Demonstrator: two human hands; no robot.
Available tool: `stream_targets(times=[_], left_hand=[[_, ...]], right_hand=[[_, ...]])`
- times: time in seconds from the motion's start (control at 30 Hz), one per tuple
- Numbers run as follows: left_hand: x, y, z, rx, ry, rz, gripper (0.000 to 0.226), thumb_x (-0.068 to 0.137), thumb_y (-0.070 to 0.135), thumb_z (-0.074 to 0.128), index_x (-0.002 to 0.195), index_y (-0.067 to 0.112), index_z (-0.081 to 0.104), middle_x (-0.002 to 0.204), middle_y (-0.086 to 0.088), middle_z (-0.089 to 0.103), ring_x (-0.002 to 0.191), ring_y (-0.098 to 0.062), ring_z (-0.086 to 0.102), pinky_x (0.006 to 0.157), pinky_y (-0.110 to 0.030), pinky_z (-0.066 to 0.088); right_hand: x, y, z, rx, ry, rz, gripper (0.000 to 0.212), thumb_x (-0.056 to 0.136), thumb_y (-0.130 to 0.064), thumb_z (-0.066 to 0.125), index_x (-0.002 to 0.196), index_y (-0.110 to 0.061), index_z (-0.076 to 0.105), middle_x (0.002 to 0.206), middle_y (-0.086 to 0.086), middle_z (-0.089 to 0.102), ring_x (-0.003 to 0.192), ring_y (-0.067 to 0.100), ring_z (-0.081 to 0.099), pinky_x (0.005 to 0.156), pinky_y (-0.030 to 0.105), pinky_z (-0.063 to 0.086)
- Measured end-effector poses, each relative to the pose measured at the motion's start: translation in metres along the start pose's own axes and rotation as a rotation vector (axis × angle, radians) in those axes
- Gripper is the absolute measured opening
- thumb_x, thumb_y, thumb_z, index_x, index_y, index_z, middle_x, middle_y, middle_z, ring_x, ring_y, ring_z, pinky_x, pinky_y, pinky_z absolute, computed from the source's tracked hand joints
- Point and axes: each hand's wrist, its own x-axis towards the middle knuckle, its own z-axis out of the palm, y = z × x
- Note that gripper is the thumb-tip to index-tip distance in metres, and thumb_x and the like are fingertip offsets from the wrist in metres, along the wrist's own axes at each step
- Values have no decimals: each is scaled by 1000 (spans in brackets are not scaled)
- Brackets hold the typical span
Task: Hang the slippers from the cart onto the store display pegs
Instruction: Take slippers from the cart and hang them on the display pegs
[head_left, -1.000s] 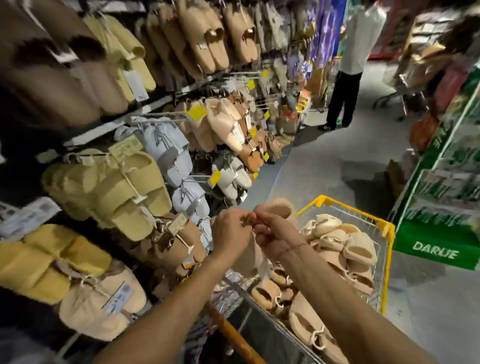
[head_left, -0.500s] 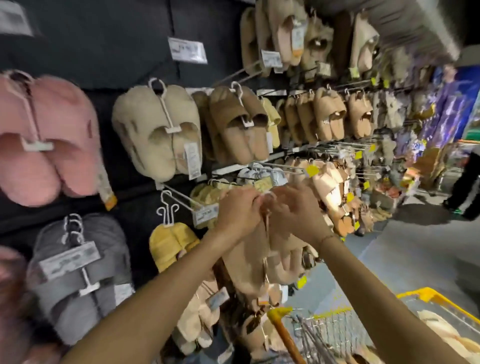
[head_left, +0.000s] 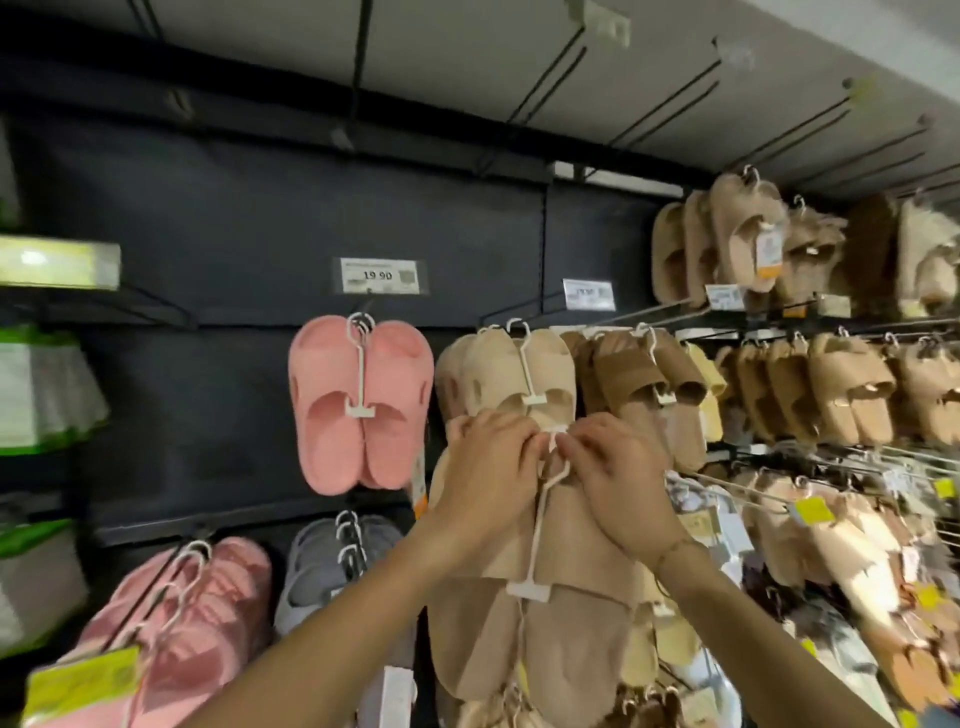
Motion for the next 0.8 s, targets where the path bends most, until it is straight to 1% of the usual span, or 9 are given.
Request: stream_targets(times=[0.1,0.23,0.33,0.37,0.43,0.5,0.63,0.73,0.8], left_hand=[[0,-9,-33,-9,39,-40,26,101,34,40,85,34,60,86,18,57,88,-2,46,81,-37,33],[9,-14,-79,17,64,-111,30,100,40,40,87,29,63,88,14,60,93,-8,52,89,-45,40],[25,0,-121,68,110,-99,26,100,34,43,83,26,62,87,12,60,89,-10,53,89,-46,40],[34,7,-135,108,137,-85,26,100,33,44,82,25,61,86,11,60,87,-11,54,88,-45,40],[53,22,-162,188,197,-74,25,101,32,45,82,25,61,83,11,59,85,-11,54,88,-42,38],[73,37,-188,259,255,-61,25,102,31,45,85,24,62,83,12,57,84,-10,53,88,-38,35],[113,59,-233,350,371,-43,28,102,30,46,81,22,61,77,10,57,81,-16,54,79,-38,30],[141,68,-260,452,437,-30,28,103,30,45,81,21,60,78,7,58,82,-21,56,76,-37,26],[160,71,-276,504,453,-35,28,102,29,45,81,21,61,80,3,61,85,-25,58,78,-37,27]], right_hand=[[18,-31,11,46,4,-69,17,97,-29,60,84,-24,69,82,-12,64,80,9,60,77,44,50],[45,-65,12,131,-34,-104,16,97,-26,61,83,-26,68,81,-13,65,79,5,60,78,41,52],[72,-92,-1,180,-47,-141,15,98,-26,60,85,-26,68,82,-14,64,80,3,58,79,35,51],[83,-101,-7,203,-38,-157,16,98,-26,60,85,-23,68,82,-12,64,80,4,59,79,36,51],[107,-121,-22,229,1,-194,19,99,-25,60,83,-16,68,80,-4,66,79,13,61,78,41,50],[133,-142,-38,214,38,-233,24,99,-27,58,81,-15,68,79,-1,66,77,19,61,77,41,49],[181,-180,-64,180,80,-318,29,102,-30,53,79,-16,66,73,-5,61,73,17,57,73,39,45],[217,-203,-78,150,125,-353,33,102,-31,53,78,-12,67,74,3,64,77,24,60,77,45,48],[241,-217,-84,159,129,-337,35,101,-31,52,75,-13,67,72,4,64,76,26,60,77,44,49]])
